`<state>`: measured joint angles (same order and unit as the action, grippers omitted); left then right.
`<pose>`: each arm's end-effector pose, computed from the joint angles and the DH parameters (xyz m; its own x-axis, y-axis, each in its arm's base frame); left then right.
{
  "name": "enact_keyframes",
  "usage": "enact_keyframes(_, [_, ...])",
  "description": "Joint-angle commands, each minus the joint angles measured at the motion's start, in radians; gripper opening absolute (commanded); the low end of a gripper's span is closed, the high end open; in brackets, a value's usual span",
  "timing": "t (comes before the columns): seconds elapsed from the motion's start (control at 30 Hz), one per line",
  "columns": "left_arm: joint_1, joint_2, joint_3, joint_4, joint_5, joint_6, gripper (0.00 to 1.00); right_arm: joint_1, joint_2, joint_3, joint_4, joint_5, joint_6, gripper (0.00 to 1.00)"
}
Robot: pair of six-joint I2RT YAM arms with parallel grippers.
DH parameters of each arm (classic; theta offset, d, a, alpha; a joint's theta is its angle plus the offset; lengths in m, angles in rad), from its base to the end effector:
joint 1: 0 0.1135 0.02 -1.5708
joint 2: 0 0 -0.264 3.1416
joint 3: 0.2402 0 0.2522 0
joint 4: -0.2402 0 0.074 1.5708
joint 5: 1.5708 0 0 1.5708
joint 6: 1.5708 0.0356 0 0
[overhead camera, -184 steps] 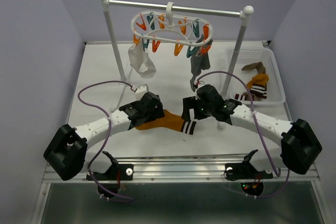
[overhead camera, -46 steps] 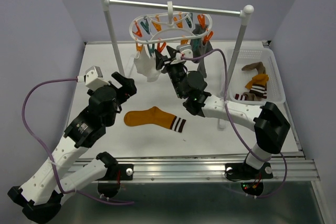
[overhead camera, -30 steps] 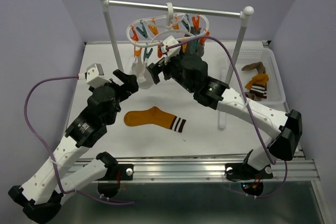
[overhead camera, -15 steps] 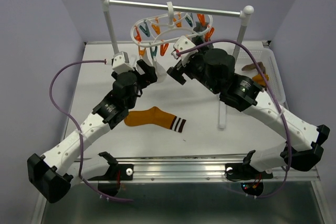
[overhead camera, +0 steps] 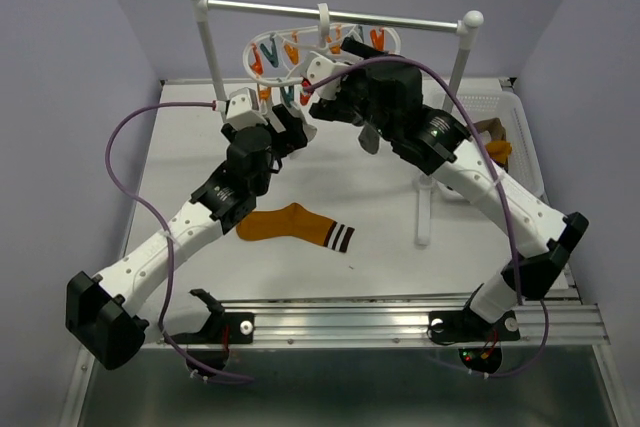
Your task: Clip the socks to the hanger
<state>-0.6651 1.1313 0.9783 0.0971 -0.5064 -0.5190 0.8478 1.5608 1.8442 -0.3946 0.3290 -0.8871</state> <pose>0.2183 -0.1493 0.3685 -0.1169 -0.4596 -0.8804 0.1159 0.8741 -0.4717 0.2354 0.2494 0.4916 0.3390 -0.7246 -0.6000 -0.3709 0.4831 -0.7931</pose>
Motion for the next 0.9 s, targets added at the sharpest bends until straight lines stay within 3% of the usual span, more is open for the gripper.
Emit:
enact_keyframes(0.0, [0.013,0.018,0.066,0.062,-0.069,0.057,0.99,-0.047,0.067,0.114,0.008,-0.067,-0.084,0.97])
enact_keyframes(0.1, [0.042,0.039,0.095,0.044,-0.061,0.059,0.99,-0.073,0.117,0.148,0.020,-0.091,-0.095,0.73])
enact_keyframes(0.13, [0.056,0.050,0.108,0.038,-0.060,0.053,0.99,-0.073,0.126,0.151,0.026,-0.097,-0.096,0.60])
enact_keyframes(0.27, [0.097,0.058,0.120,0.027,-0.046,0.048,0.99,-0.082,0.153,0.168,0.040,-0.113,-0.099,0.41])
enact_keyframes(0.67, [0.136,-0.005,0.128,-0.014,-0.015,0.089,0.99,-0.082,0.142,0.150,0.040,-0.099,-0.121,0.32])
enact_keyframes(0.73, [0.137,-0.053,0.109,-0.014,0.107,0.108,0.99,-0.082,0.145,0.168,0.023,-0.100,-0.113,0.32])
enact_keyframes(0.77, [0.136,-0.071,0.082,-0.005,0.176,0.187,0.99,-0.082,0.146,0.171,0.020,-0.102,-0.110,0.32])
enact_keyframes(0.8, [0.134,-0.090,0.068,0.009,0.354,0.236,0.99,-0.082,0.147,0.177,0.014,-0.099,-0.111,0.32])
enact_keyframes(0.87, [0.128,-0.149,0.034,0.009,0.492,0.342,0.99,-0.082,0.150,0.181,0.013,-0.099,-0.107,0.32])
